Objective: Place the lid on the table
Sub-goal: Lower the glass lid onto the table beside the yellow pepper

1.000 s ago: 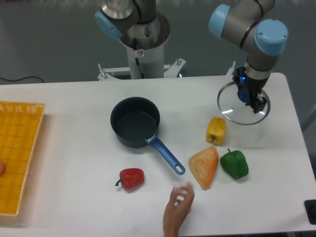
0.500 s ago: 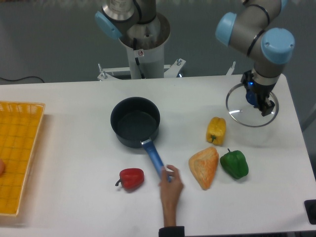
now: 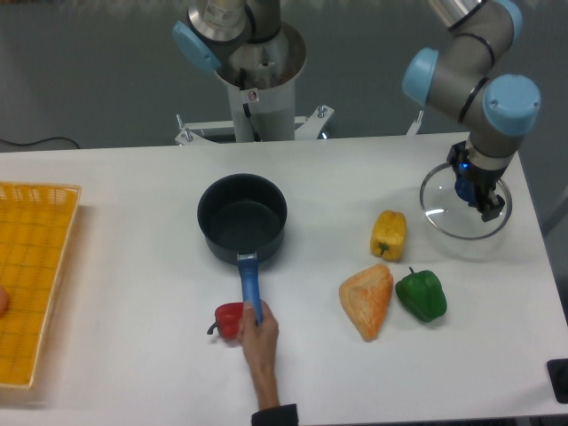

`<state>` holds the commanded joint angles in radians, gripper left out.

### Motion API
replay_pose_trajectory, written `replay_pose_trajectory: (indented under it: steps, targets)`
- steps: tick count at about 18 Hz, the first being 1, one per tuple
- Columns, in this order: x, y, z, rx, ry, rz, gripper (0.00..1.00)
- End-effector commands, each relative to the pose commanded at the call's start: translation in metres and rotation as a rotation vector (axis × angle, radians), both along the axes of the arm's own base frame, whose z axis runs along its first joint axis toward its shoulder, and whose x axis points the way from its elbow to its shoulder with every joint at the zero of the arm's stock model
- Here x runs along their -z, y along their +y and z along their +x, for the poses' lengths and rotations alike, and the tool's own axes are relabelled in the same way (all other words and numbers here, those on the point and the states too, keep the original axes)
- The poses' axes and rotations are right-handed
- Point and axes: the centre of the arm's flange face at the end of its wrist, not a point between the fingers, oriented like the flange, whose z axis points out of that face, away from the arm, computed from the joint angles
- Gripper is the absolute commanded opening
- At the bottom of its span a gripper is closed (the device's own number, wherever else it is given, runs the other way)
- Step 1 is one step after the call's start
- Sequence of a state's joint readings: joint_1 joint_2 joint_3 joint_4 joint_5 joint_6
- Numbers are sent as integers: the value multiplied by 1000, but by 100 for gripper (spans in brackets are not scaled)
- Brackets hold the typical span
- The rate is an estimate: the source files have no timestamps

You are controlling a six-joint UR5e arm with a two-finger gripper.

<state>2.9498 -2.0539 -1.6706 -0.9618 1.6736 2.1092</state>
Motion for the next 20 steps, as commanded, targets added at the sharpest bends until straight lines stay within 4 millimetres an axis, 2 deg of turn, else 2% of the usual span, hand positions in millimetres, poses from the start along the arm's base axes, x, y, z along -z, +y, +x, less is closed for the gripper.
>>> replay_pose_trajectory:
  steps: [7,17,20]
  targets:
    - [17,3,-10,2,4,1,52]
    - [35,2,-8,0,-24,-6,55]
    - [34,2,-8,0,-22,-6,57]
